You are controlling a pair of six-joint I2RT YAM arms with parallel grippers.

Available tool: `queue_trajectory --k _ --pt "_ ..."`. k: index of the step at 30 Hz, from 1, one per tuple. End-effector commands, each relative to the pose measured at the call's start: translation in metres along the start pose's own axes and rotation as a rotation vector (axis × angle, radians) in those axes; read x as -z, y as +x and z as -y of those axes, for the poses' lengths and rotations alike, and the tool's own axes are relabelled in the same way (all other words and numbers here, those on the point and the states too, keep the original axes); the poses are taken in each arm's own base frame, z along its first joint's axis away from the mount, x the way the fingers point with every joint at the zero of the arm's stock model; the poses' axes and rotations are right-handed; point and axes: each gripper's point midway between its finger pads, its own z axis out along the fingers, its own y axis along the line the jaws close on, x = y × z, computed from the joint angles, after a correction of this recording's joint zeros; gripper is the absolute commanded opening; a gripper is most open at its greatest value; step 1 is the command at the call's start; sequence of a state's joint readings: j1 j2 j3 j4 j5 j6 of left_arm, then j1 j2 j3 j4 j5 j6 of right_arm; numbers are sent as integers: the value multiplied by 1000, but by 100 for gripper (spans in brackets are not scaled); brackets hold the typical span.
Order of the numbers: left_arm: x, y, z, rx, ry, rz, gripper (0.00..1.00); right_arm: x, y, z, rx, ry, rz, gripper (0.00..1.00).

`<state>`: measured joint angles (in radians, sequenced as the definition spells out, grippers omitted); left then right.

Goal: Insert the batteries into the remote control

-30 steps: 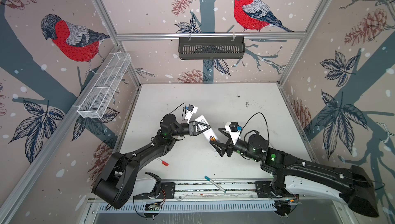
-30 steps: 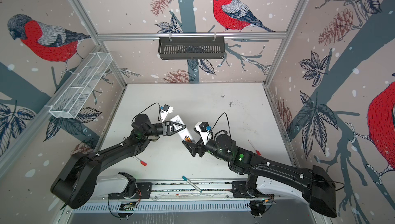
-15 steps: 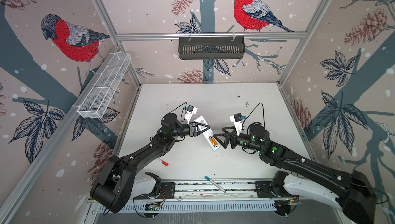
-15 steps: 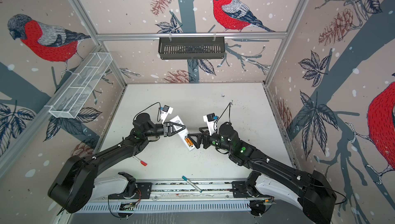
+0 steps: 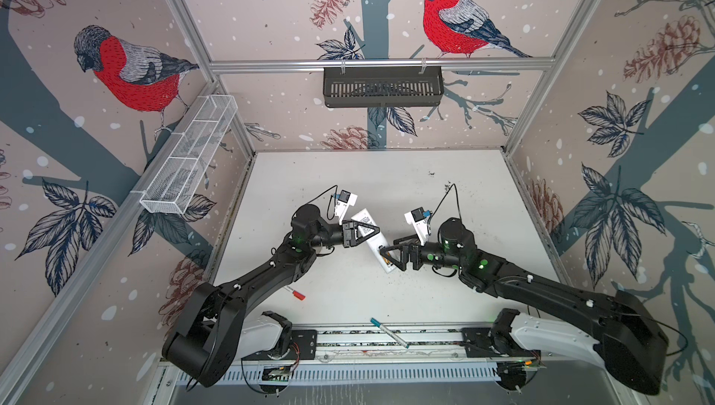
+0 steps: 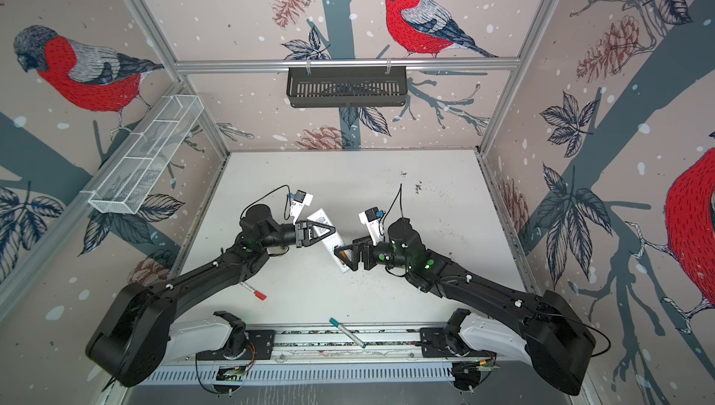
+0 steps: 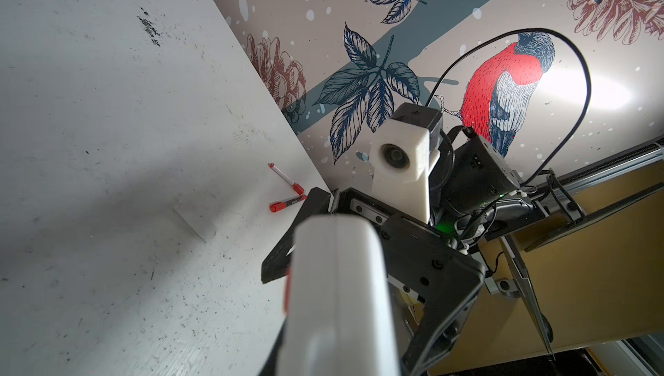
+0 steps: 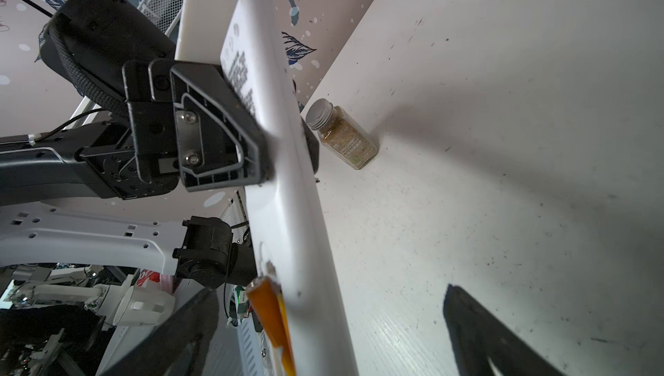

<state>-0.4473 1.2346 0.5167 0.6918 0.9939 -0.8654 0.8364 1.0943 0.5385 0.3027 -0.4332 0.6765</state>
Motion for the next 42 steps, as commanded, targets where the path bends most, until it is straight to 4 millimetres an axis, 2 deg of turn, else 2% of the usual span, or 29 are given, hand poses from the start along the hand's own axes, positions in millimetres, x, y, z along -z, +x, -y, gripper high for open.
queue_trajectory --k 1,12,17,27,42 --pt "1 -4 7 -41 16 7 0 -1 -5 -4 9 -28 24 99" --pt "1 -4 7 -50 10 12 0 -5 2 5 -16 -19 5 100" --pt "2 -4 7 -52 6 16 0 -6 -2 2 -20 -37 18 99" --pt "3 -5 10 -64 8 18 0 -13 -2 8 -43 -27 10 100" --pt "6 -9 23 -100 28 29 0 -7 24 43 -114 26 -13 100"
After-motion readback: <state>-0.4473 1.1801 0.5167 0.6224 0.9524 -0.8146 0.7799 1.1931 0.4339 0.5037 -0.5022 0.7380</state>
